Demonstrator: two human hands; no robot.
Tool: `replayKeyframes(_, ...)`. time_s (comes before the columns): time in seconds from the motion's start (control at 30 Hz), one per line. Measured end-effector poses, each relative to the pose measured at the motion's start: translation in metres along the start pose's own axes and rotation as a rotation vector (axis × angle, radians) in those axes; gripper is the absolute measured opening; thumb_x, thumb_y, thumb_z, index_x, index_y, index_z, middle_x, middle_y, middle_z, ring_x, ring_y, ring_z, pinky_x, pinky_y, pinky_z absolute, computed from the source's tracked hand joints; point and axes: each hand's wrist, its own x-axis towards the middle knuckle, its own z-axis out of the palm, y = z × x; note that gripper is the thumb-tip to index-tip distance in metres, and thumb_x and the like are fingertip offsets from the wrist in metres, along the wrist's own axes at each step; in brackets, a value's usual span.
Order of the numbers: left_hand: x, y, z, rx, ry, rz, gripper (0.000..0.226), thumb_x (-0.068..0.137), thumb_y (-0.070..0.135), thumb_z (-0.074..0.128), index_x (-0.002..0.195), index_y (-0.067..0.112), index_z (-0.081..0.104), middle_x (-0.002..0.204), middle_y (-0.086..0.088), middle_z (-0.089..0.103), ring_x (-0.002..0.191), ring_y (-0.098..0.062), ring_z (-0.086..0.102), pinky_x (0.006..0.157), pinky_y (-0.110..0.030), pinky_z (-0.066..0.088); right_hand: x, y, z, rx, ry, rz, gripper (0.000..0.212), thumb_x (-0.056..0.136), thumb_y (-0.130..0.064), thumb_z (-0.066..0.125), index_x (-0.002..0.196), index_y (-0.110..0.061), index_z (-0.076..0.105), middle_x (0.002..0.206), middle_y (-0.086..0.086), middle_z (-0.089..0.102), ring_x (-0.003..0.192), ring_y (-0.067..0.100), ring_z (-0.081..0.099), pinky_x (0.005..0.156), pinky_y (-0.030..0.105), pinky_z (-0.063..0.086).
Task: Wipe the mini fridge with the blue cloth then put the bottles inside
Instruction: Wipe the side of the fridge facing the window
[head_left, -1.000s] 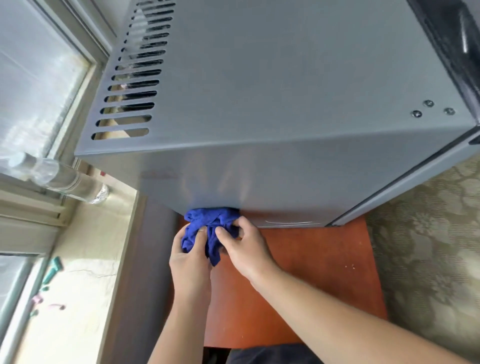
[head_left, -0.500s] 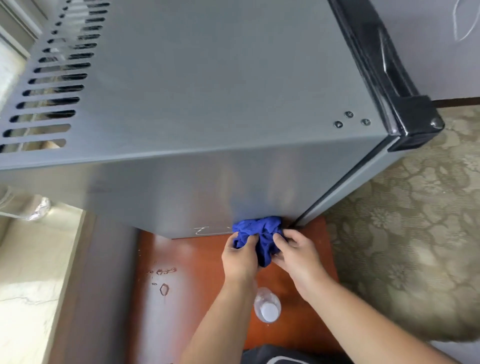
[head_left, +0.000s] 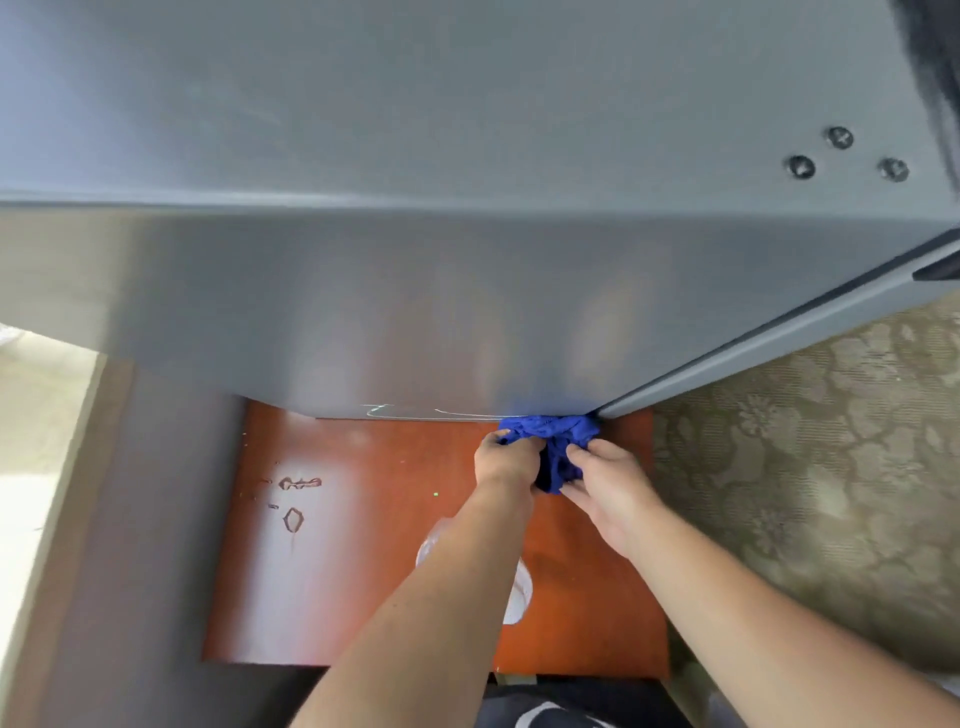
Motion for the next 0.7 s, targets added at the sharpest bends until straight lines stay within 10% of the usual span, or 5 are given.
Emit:
replayKeyframes(0.37,0.0,0.048,-0.135,-0.131,0.046,0.1,0.03,0.088,0.0,0.066,0.117,0.005,0.064,0.108,-0.026,0.076,0.097,-0.045,0.075,0.082,-0.068,0.059,-0.034,0.017,0.118,-0.205,-0.215,-0.019,0.016,0.101,0.005,0.053,0.102,-0.001,0.068,0.107,0.017,0.067,0.099,0.026,0.064,0.097,0.039,0.056)
replayKeyframes(0.5,-0.019,0.069,-0.202,-0.288,0.107,0.225,0.018,0.095,0.0,0.064,0.109,0.011,0.064,0.101,-0.02,0.076,0.071,-0.029,0.076,0.057,-0.041,0.065,-0.056,0.025,0.184,-0.273,-0.341,-0.034,0.024,0.101,0.006,0.052,0.121,0.008,0.064,0.127,0.024,0.069,0.107,0.025,0.068,0.076,0.019,0.056)
replayKeyframes(0.6,-0.035,0.086,-0.242,-0.333,0.161,0.318,0.025,0.098,0.007,0.064,0.122,0.012,0.064,0.105,-0.017,0.076,0.08,-0.03,0.074,0.041,-0.026,0.055,-0.071,0.032,0.23,-0.3,-0.432,-0.052,0.026,0.101,0.006,0.051,0.124,0.008,0.063,0.134,0.025,0.065,0.123,0.03,0.066,0.09,0.025,0.055)
replayKeyframes(0.7,-0.039,0.095,-0.269,-0.339,0.193,0.412,0.029,0.094,0.014,0.07,0.123,0.017,0.067,0.107,-0.017,0.079,0.082,-0.03,0.073,0.07,-0.051,0.063,-0.081,0.04,0.261,-0.32,-0.475,-0.096,0.018,0.1,0.004,0.053,0.108,0.002,0.069,0.12,0.026,0.07,0.109,0.027,0.069,0.1,0.035,0.053)
